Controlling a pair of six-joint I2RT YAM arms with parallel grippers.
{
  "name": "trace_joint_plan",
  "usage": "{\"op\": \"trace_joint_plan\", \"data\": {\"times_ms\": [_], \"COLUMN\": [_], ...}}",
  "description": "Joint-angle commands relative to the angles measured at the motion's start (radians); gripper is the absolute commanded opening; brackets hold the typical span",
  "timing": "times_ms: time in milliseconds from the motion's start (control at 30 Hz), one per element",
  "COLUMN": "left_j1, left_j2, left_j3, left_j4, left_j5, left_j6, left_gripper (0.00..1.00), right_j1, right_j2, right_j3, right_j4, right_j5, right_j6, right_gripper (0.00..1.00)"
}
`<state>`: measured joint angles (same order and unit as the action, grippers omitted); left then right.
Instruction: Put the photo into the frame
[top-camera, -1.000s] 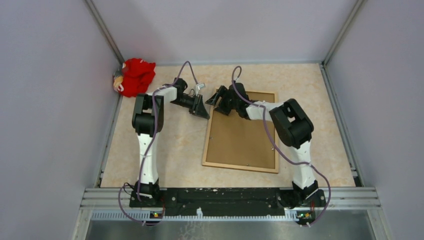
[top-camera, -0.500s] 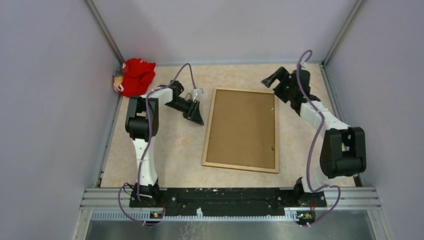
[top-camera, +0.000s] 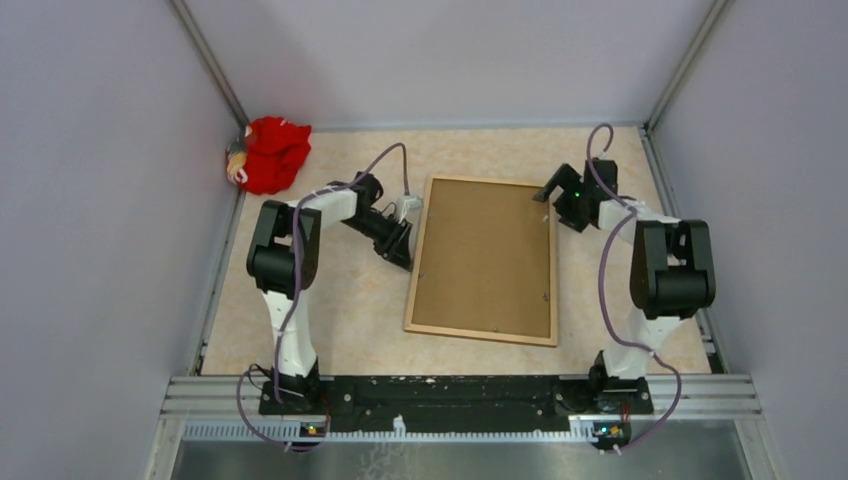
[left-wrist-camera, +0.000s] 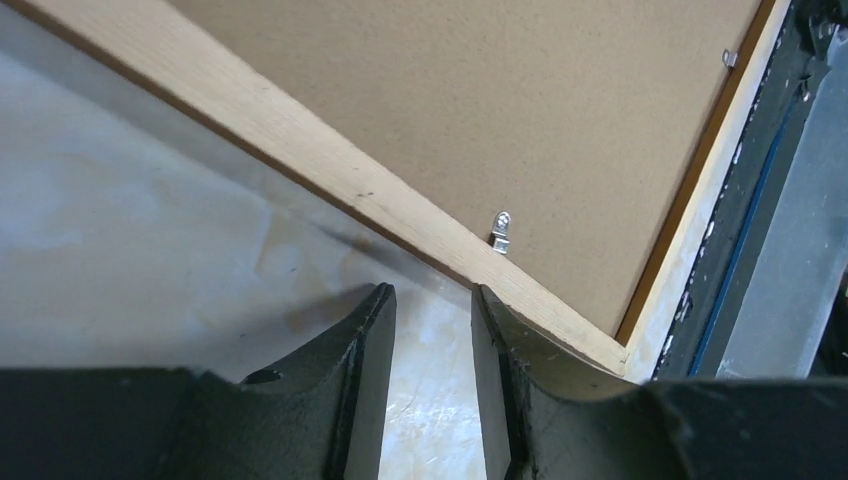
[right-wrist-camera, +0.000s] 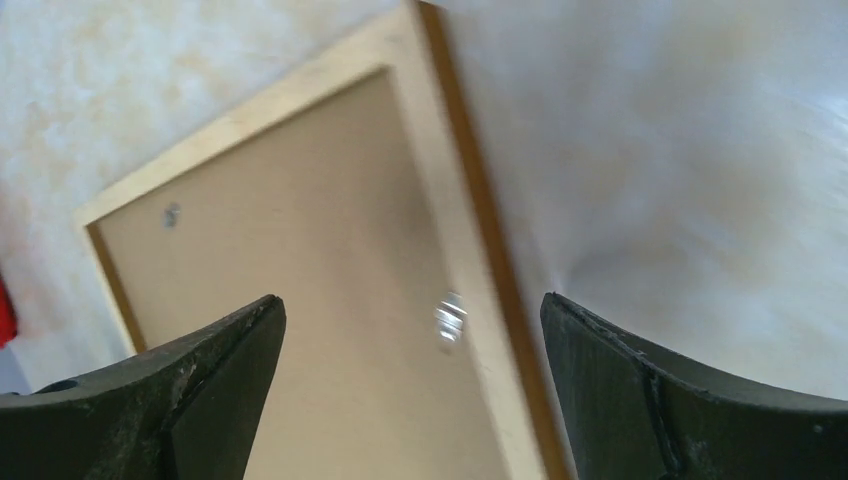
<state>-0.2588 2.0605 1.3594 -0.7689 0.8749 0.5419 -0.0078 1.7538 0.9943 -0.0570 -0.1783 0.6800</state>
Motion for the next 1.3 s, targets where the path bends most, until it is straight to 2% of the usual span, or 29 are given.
{"op": "trace_joint_plan", "data": {"times_ms": [0,167,300,433,533,667,733,767,933,1067,1133,1267], "left_j1": [-0.055,-0.109,-0.179,-0.268,-0.317,-0.325,-0.320,-0.313,-0.194,0.012,0.116,0.279], "left_j2": [-0.007,0.001,0.020,0.030,0.032,-0.009,-0.046,-0.068,-0.151,-0.132,-0.081,0.104], "left_j3": [-0.071,-0.095,-0.096,-0.094,-0.086,-0.076,-0.065,-0.055,0.085,0.242,0.315,0.491], "left_j4": [0.034,0.060,0.067,0.061,0.001,-0.109,-0.185,-0.220,-0.451,-0.524,-0.482,-0.416], "left_j5": [-0.150,-0.135,-0.102,-0.069,-0.023,-0.007,-0.002,0.001,0.068,0.041,0.026,0.045], "left_j6": [0.057,0.032,0.020,0.019,0.071,0.170,0.236,0.262,0.399,0.443,0.385,0.214], "left_gripper": [0.42,0.42,0.42,0.47,0.54,0.64,0.76,0.78,0.80,0.78,0.72,0.50], "right_j1": [0.109,0.241,0.379,0.471,0.492,0.478,0.467,0.464,0.454,0.451,0.452,0.474], "right_j2": [0.117,0.283,0.448,0.569,0.586,0.524,0.503,0.494,0.409,0.320,0.267,0.194], "right_j3": [0.138,0.383,0.668,0.897,0.930,0.845,0.816,0.809,0.762,0.704,0.659,0.557], "right_j4": [-0.003,-0.049,-0.126,-0.210,-0.230,-0.197,-0.189,-0.191,-0.171,-0.141,-0.111,-0.033], "right_j5": [-0.037,-0.090,-0.190,-0.266,-0.288,-0.273,-0.274,-0.269,-0.180,-0.110,-0.099,-0.095], "right_j6": [-0.020,0.016,0.010,-0.009,-0.019,-0.031,-0.038,-0.044,-0.078,-0.073,-0.058,-0.020], "right_gripper": [0.99,0.99,0.99,0.99,0.99,0.99,0.99,0.99,0.99,0.99,0.99,0.99]}}
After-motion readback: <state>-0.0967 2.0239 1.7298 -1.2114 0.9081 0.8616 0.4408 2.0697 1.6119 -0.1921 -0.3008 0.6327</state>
